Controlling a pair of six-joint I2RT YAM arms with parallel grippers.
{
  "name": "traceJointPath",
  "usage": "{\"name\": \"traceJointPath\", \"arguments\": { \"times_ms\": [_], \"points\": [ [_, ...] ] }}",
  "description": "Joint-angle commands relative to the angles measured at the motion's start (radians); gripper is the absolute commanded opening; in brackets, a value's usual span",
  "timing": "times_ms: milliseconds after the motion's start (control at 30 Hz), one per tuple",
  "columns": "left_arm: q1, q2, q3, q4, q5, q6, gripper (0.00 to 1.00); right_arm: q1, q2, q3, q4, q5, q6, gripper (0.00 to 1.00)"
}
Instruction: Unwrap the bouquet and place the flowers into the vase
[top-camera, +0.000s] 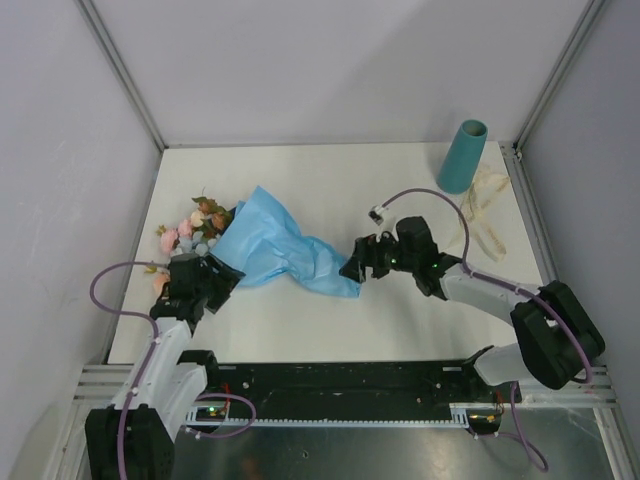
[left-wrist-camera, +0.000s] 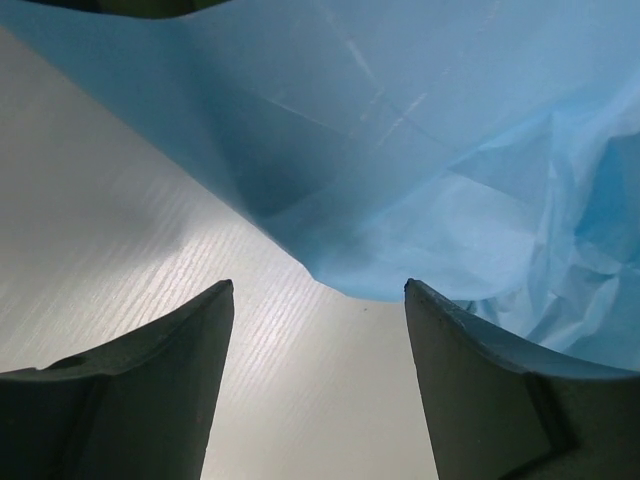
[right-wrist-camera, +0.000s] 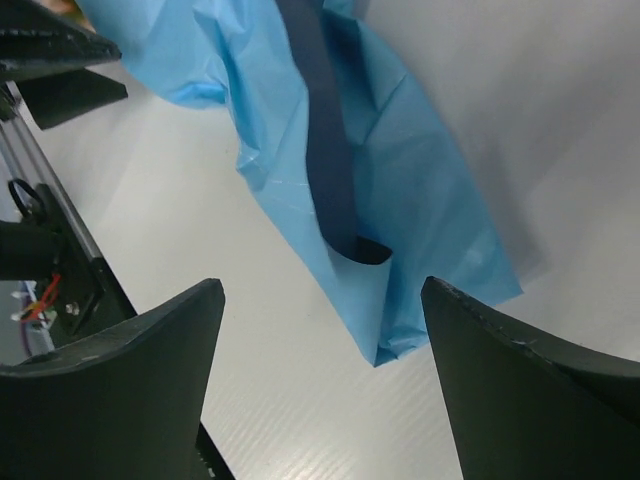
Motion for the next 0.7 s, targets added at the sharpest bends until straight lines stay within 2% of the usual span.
{"name": "traceJointPath", "arguments": {
  "times_ms": [0,167,367,500,667],
  "points": [
    [-0.005,0.048,-0.01,0.048,-0.023,0.002,0.73,0.073,0.032,-0.003,0.076,0.128,-0.051,0.86],
    [-0.005,0.095,-0.005,0.091,-0.017,-0.005,0.68,0.116,0.095,-0.007,0.094,0.194,-0.04,0.8],
    [-0.005,0.134,0.005,0.121,-0.016,-0.005,0.57,0.129,0.145,-0.01,0.105,0.237,-0.023,0.64],
    [-0.004,0.14,0.014,0.127,-0.023,-0.004,0.4,0.128,0.142,-0.016,0.105,0.255,-0.021,0.47],
    [-0.005,0.142,0.029,0.13,-0.044,-0.005,0.12,0.106,0.101,-0.039,0.104,0.278,-0.029,0.13]
  ]
}}
